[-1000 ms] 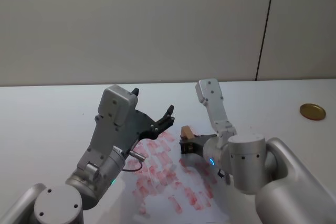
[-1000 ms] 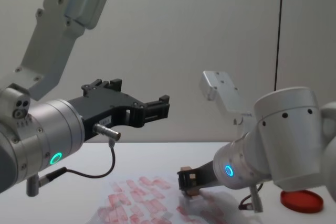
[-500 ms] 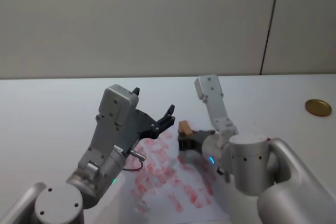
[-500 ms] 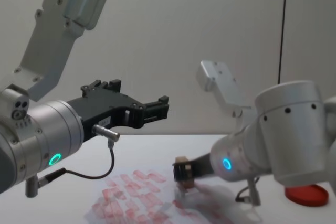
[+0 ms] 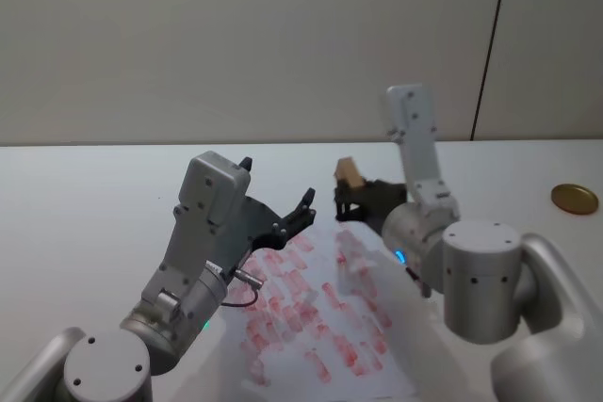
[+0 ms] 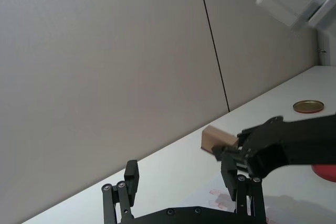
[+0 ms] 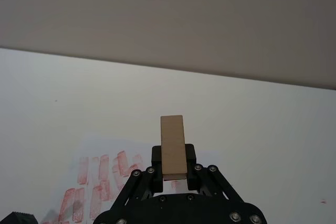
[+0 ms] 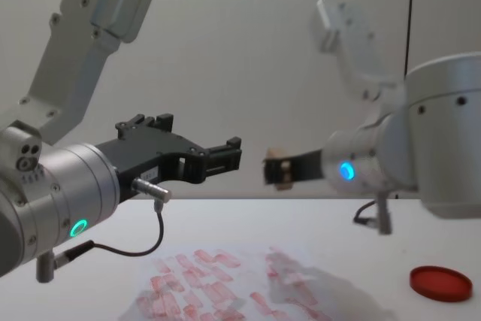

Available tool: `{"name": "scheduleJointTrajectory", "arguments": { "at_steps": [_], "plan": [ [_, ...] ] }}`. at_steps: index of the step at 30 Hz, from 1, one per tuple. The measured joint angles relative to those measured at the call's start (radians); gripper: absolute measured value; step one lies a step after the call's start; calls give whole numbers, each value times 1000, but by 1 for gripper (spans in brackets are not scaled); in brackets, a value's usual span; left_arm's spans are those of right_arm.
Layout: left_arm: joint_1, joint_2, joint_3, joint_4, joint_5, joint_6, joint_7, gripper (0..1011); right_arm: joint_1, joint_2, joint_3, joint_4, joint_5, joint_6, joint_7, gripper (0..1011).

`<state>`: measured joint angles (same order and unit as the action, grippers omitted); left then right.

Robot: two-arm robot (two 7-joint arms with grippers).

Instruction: Use the one hand to pick up the stamp and affix it onto the A4 paper.

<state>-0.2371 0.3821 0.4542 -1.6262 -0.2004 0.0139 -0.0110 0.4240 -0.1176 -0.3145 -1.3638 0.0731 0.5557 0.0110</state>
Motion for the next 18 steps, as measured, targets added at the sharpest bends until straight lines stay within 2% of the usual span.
{"name": "scheduleJointTrajectory", "arguments": {
  "at_steps": [9, 18],
  "plan": [
    [0, 0, 0, 0, 0, 0, 0, 993, -63, 32, 31, -132, 31, 7, -87, 224],
    [0, 0, 0, 0, 0, 0, 0, 993, -127, 68, 66, -211, 66, 33, -154, 224]
  ]
}}
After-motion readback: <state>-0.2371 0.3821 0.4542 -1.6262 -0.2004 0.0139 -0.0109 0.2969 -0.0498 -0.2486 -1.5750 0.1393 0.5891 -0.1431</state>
